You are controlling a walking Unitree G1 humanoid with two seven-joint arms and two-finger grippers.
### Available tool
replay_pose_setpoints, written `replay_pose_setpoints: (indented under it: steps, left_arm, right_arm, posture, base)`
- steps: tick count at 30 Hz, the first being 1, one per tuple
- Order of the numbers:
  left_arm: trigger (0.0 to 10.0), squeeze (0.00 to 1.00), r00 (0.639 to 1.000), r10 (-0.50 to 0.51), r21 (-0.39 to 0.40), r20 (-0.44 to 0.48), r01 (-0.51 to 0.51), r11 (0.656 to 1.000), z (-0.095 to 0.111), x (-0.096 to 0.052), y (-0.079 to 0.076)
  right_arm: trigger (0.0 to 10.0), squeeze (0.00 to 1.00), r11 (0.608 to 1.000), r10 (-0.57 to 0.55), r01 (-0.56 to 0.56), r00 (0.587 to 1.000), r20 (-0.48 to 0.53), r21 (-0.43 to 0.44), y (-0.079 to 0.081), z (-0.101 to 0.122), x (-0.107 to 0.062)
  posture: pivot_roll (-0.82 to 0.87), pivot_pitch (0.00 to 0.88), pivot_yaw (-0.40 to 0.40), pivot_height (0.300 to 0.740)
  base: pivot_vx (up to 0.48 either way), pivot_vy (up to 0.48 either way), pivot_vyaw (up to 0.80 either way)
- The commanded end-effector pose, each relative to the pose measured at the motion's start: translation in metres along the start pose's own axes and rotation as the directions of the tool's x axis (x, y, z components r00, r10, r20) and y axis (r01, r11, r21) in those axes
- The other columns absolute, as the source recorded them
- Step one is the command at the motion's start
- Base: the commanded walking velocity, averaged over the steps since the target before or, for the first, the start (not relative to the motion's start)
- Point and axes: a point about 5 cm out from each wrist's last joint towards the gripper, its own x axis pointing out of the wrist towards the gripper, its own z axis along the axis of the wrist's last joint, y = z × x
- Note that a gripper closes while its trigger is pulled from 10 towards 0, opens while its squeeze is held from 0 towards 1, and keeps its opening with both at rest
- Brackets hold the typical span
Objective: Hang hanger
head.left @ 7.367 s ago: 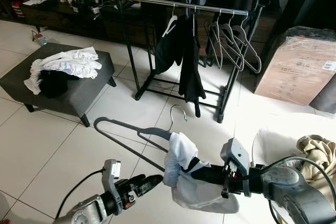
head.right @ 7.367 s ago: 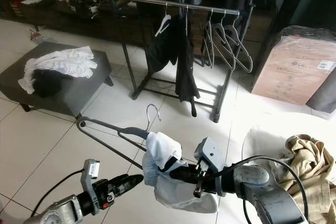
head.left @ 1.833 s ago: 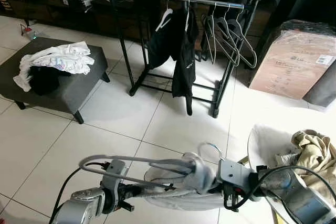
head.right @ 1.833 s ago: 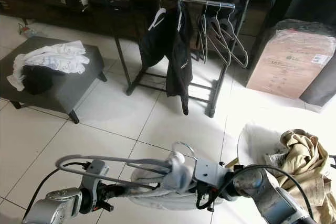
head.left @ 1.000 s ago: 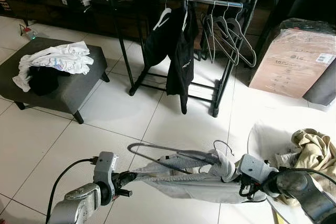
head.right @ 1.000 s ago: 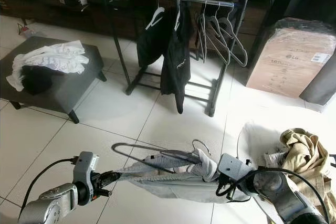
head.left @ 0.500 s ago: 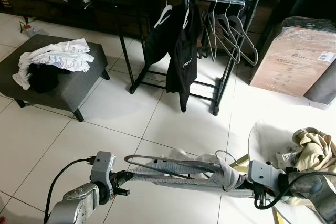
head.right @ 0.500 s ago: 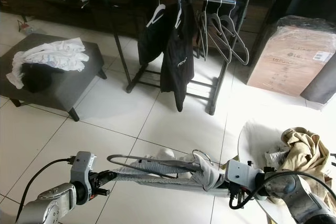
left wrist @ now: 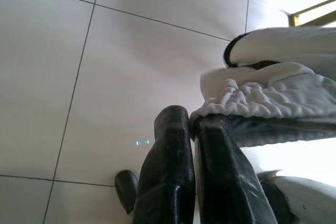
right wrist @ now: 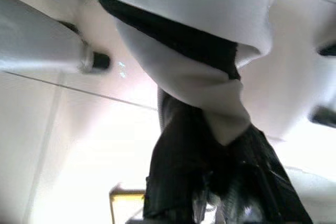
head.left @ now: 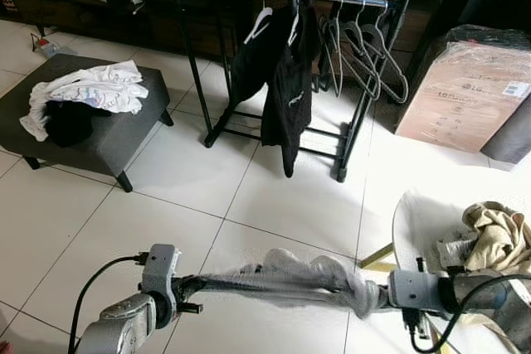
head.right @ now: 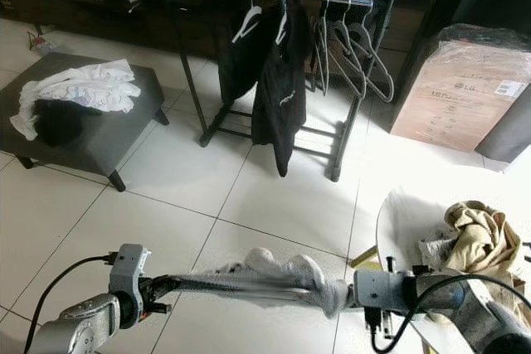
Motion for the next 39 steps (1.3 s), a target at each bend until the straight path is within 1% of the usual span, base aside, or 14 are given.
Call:
replay_pose_setpoints:
  steps: [1,5,14,23,24,26,27,28,29,32,35,36,37,39]
  left_arm:
    - [0.0,0.0,0.986,0.166,0.018,-0.033,-0.165,0.986,-0.006,-0.013,0.031]
    - [0.0,0.0,0.989,0.144,0.021,-0.043,-0.143,0.989,-0.007,-0.013,0.028]
    - [0.0,0.0,0.988,0.144,0.032,-0.047,-0.143,0.989,-0.007,-0.013,0.029]
    - [0.0,0.0,0.994,0.101,0.042,-0.031,-0.099,0.994,-0.004,-0.012,0.022]
    - [1.5,0.0,0.993,0.113,0.063,-0.024,-0.111,0.992,-0.004,-0.012,0.024]
    - [1.5,0.0,0.992,0.125,0.074,-0.019,-0.123,0.99,-0.003,-0.012,0.025]
    - [9.5,0.0,0.99,0.138,0.071,-0.02,-0.136,0.988,-0.004,-0.012,0.027]
    - [10.0,0.0,0.989,0.146,0.068,-0.014,-0.144,0.987,-0.003,-0.012,0.028]
    - [10.0,0.0,0.989,0.146,0.068,-0.014,-0.144,0.987,-0.003,-0.012,0.028]
    - [10.0,0.0,0.993,0.121,0.031,0.0,-0.121,0.992,-0.001,-0.012,0.026]
    - [10.0,0.0,0.999,0.029,-0.01,0.013,-0.029,1.0,0.001,-0.011,0.015]
    - [10.0,1.0,0.998,-0.044,0.052,0.036,0.043,0.998,0.002,-0.013,0.005]
    - [10.0,1.0,0.996,-0.081,0.085,0.035,0.078,0.993,0.0,-0.014,0.0]
    - [10.0,1.0,0.995,-0.093,0.091,0.025,0.09,0.992,-0.002,-0.014,-0.002]
  right_arm:
    - [0.0,0.0,1.0,0.007,-0.003,0.985,-0.173,0.022,0.006,-0.033,-0.016]
    - [0.0,0.0,0.996,-0.088,0.084,0.969,-0.231,-0.024,-0.003,-0.037,-0.015]
    - [0.0,0.0,0.99,-0.125,0.093,0.935,-0.333,-0.11,-0.005,-0.044,-0.012]
    - [0.0,0.0,0.992,-0.122,0.112,0.963,-0.241,-0.054,-0.004,-0.027,0.003]
    - [0.0,0.0,0.994,-0.107,0.103,0.977,-0.184,-0.032,-0.005,-0.02,0.005]
    - [0.0,0.0,0.995,-0.097,0.095,0.983,-0.153,-0.024,-0.005,-0.016,0.005]
    - [0.0,0.0,0.997,-0.08,0.079,0.99,-0.12,-0.013,-0.005,-0.011,0.006]
    - [0.0,0.0,0.999,-0.053,0.052,0.996,-0.066,-0.016,-0.006,-0.003,0.006]
    - [0.0,0.0,0.999,-0.053,0.052,0.996,-0.066,-0.016,-0.006,-0.003,0.006]
    - [0.0,0.0,1.0,-0.004,0.004,0.999,0.032,-0.011,-0.005,0.013,0.006]
    - [0.0,0.0,0.999,0.037,-0.036,0.994,0.105,-0.012,-0.004,0.027,0.006]
    - [0.0,0.0,0.999,0.051,-0.052,0.989,0.142,0.004,-0.004,0.036,0.005]
    - [0.0,0.0,0.998,0.047,-0.053,0.984,0.171,0.029,-0.005,0.042,0.006]
    - [0.0,0.0,0.997,0.037,-0.048,0.981,0.19,0.053,-0.007,0.045,0.006]
  posture:
    - [-0.08,0.211,-0.014,0.74]
    - [-0.08,0.212,-0.013,0.74]
    - [-0.08,0.212,-0.014,0.74]
    - [-0.08,0.209,-0.009,0.74]
    - [-0.08,0.209,-0.009,0.74]
    - [-0.08,0.209,-0.009,0.74]
    - [-0.08,0.209,-0.008,0.74]
    - [-0.08,0.208,-0.008,0.74]
    - [-0.08,0.208,-0.008,0.74]
    - [-0.08,0.205,-0.009,0.74]
    - [-0.08,0.203,-0.009,0.74]
    - [-0.08,0.199,-0.009,0.74]
    - [-0.08,0.196,-0.008,0.74]
    - [-0.08,0.196,-0.008,0.74]
  base:
    - [0.0,0.0,0.0]
    - [0.0,0.0,0.0]
    - [0.0,0.0,0.0]
    - [0.0,0.0,0.0]
    - [0.0,0.0,0.0]
    - [0.0,0.0,0.0]
    - [0.0,0.0,0.0]
    - [0.0,0.0,0.0]
    - [0.0,0.0,0.0]
    - [0.0,0.0,0.0]
    - [0.0,0.0,0.0]
    - [0.0,0.0,0.0]
    - [0.0,0.0,0.0]
    - [0.0,0.0,0.0]
